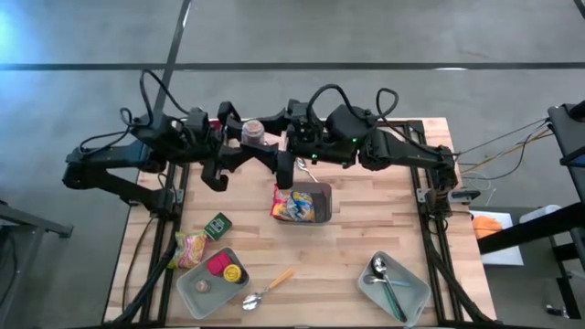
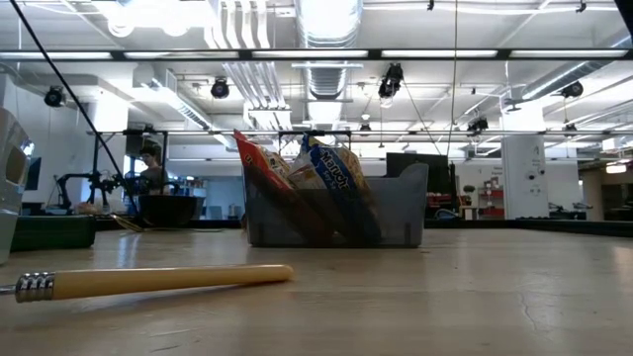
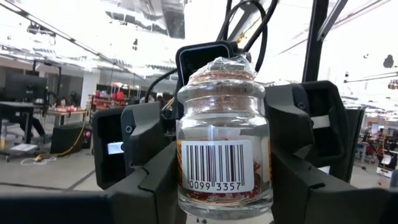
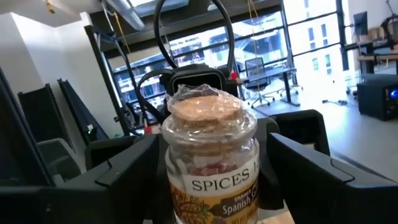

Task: Pick & Place Food Item
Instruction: Put the brown spice bottle into the left grey bin

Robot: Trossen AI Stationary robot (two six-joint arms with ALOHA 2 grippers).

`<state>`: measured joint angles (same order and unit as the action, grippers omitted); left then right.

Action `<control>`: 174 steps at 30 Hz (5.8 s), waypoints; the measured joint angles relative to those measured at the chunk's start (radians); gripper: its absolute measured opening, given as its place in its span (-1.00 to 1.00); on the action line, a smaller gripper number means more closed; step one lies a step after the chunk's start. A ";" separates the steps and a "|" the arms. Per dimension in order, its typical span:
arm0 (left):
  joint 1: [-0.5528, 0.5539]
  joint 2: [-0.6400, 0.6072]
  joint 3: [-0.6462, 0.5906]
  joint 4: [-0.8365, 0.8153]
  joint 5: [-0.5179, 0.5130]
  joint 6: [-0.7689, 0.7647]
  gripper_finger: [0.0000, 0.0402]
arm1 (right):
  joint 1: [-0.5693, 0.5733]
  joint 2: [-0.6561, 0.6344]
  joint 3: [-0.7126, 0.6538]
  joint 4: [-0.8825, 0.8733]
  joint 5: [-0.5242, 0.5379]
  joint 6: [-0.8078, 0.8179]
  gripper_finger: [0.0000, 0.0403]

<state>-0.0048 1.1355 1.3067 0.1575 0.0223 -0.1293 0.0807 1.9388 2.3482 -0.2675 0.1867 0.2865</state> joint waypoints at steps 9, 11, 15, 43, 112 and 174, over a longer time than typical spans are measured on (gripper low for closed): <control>0.000 0.001 0.000 0.004 0.000 0.014 -0.11 | -0.001 -0.002 0.000 0.015 0.008 -0.016 0.14; 0.000 0.001 0.000 0.001 0.000 0.008 -0.11 | -0.001 -0.002 0.000 0.016 0.008 -0.025 0.08; 0.000 0.001 0.000 -0.004 0.004 -0.017 -0.11 | -0.001 -0.004 0.001 0.014 -0.001 -0.059 -0.04; 0.000 0.003 0.004 -0.095 0.014 -0.006 0.04 | 0.000 0.001 -0.003 -0.002 -0.028 -0.077 -0.13; 0.008 -0.035 0.002 -0.128 0.023 0.021 -0.13 | 0.003 -0.023 -0.002 -0.063 -0.004 -0.017 0.83; 0.009 0.006 0.000 -0.084 0.074 -0.012 -0.13 | 0.000 -0.004 0.005 -0.046 -0.011 -0.068 -0.07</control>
<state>0.0044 1.1416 1.3067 0.0731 0.0959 -0.1414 0.0811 1.9347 2.3531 -0.3131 0.1761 0.2188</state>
